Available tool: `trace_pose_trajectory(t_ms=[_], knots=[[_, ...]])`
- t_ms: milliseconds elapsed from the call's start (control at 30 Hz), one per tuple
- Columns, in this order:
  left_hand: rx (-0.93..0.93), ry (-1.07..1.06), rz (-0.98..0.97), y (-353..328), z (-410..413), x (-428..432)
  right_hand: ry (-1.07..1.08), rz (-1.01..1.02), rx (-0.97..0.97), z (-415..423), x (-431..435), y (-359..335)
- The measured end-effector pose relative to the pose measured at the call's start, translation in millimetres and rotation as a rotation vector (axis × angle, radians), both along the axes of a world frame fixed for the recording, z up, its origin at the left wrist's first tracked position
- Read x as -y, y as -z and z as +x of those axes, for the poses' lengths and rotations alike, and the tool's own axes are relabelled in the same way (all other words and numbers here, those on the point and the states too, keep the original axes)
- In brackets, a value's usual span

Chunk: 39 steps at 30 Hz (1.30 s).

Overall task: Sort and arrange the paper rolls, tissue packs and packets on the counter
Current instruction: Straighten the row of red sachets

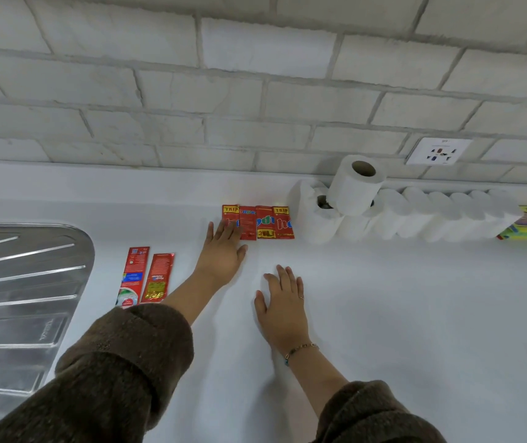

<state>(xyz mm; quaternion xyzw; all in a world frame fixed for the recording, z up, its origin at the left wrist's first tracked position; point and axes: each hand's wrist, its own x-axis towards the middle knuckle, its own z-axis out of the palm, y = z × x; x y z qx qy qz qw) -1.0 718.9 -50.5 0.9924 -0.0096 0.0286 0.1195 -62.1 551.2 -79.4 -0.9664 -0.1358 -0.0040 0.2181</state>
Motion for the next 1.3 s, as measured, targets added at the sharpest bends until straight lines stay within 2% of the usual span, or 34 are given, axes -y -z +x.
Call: trace_pose_trajectory(t_ms=[267,400,500,833,1100,1300], knots=[[0.07,-0.242,-0.123,2,-104,-38,-0.003,0.019,0.048,4,5,3],[0.013,-0.427,-0.095,17,-141,-66,-0.01,0.016,0.051,1,1,4],[-0.056,-0.439,-0.115,22,-148,-72,-0.011,0.0,0.056,1,0,4],[-0.095,-0.304,-0.084,19,-103,-44,-0.008,-0.01,0.043,-2,0,2],[-0.162,-0.337,-0.001,12,-36,-17,-0.005,-0.027,0.044,0,-1,3],[-0.17,-0.354,0.015,17,-16,-21,0.006,0.005,0.046,0,-1,4]])
